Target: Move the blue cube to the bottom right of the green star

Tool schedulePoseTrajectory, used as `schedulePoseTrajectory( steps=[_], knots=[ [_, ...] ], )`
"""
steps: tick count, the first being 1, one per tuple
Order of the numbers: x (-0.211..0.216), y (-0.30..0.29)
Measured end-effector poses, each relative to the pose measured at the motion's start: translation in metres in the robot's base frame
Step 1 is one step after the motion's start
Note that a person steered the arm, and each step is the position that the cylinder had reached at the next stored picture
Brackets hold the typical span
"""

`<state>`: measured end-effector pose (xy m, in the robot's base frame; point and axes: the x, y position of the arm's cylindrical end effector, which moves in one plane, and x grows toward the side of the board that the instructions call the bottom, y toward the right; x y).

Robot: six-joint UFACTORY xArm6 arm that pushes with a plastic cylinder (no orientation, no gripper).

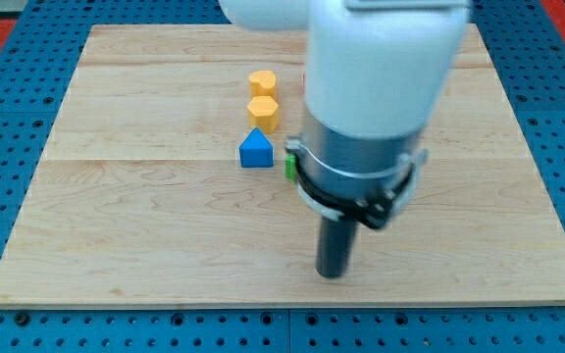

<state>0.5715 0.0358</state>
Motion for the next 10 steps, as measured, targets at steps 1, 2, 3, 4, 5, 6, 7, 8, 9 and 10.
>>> schedulePoseTrajectory(
  steps=[1, 2, 3, 4, 5, 6, 7, 8, 9, 10],
  knots=[
    [-0.029, -0.002],
    [-0.029, 0.000],
    [-0.032, 0.001],
    [-0.038, 0.001],
    [-0.047, 0.004],
    [-0.057, 0.011],
    [-0.066, 0.023],
    [-0.068, 0.038],
    [-0.068, 0.054],
    [-0.070, 0.065]
  ],
)
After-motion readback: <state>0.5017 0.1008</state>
